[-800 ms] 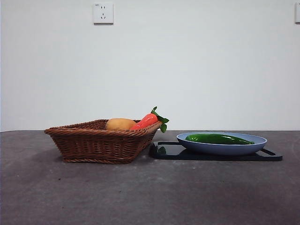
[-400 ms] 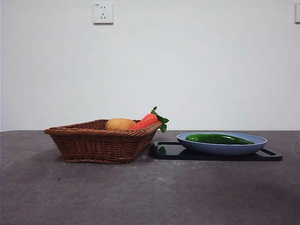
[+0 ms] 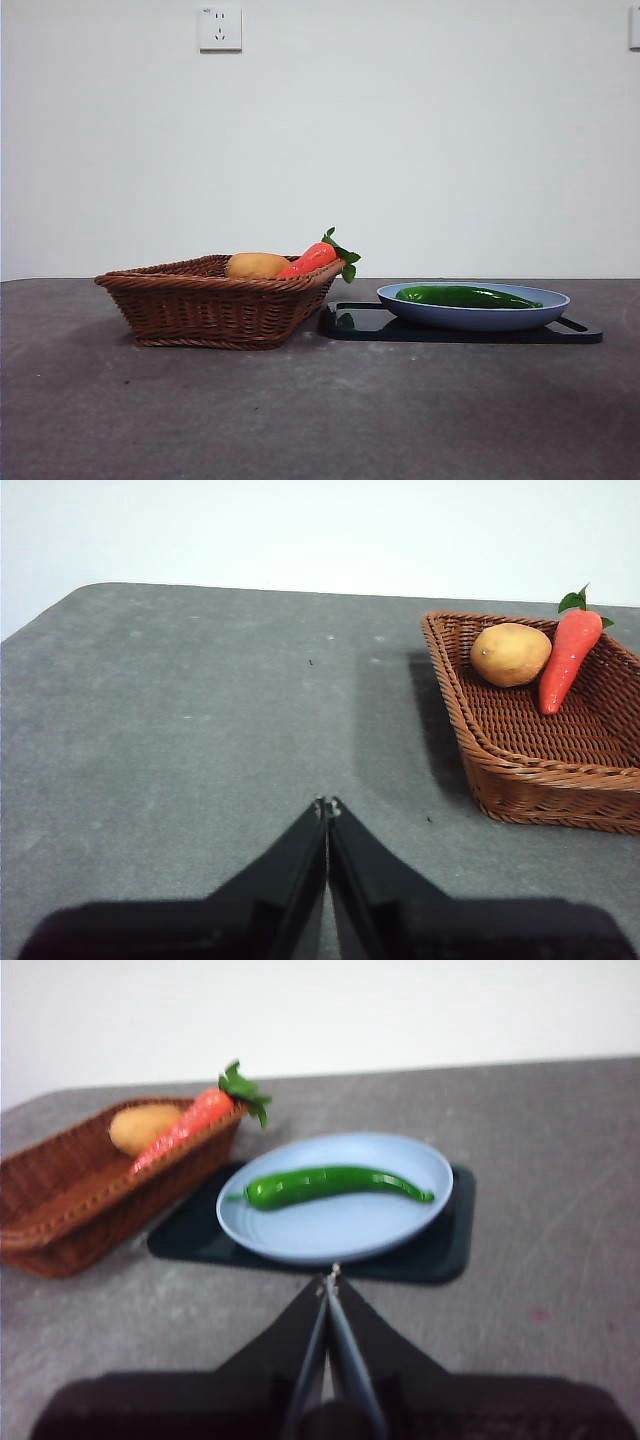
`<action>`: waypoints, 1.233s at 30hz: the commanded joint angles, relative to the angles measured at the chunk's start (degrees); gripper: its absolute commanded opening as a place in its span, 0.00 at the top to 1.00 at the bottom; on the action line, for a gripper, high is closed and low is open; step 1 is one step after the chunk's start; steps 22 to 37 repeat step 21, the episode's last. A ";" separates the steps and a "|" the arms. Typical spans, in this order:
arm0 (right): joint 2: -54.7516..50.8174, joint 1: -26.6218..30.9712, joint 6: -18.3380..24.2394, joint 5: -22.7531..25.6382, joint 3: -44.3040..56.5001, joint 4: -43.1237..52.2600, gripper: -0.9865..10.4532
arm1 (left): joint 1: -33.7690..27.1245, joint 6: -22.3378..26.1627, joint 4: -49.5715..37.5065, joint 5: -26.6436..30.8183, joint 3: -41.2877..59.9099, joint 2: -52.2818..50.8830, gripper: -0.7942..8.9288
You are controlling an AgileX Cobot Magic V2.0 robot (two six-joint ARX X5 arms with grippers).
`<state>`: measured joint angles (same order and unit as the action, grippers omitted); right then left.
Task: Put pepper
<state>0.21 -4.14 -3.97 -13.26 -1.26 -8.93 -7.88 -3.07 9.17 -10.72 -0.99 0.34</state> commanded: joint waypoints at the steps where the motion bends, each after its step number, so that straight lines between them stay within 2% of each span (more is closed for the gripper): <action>1: -0.22 -0.04 -1.49 0.20 0.46 -1.42 0.90 | -0.35 -0.17 -0.55 0.00 0.61 -0.26 0.91; 6: -0.24 -0.04 -7.50 0.17 0.46 -1.38 0.90 | -0.35 -0.17 -0.57 0.00 0.61 -0.26 0.91; 37: -0.22 -0.04 -7.48 0.15 0.46 -1.38 0.90 | -0.35 -0.17 -0.55 0.00 0.61 -0.26 0.91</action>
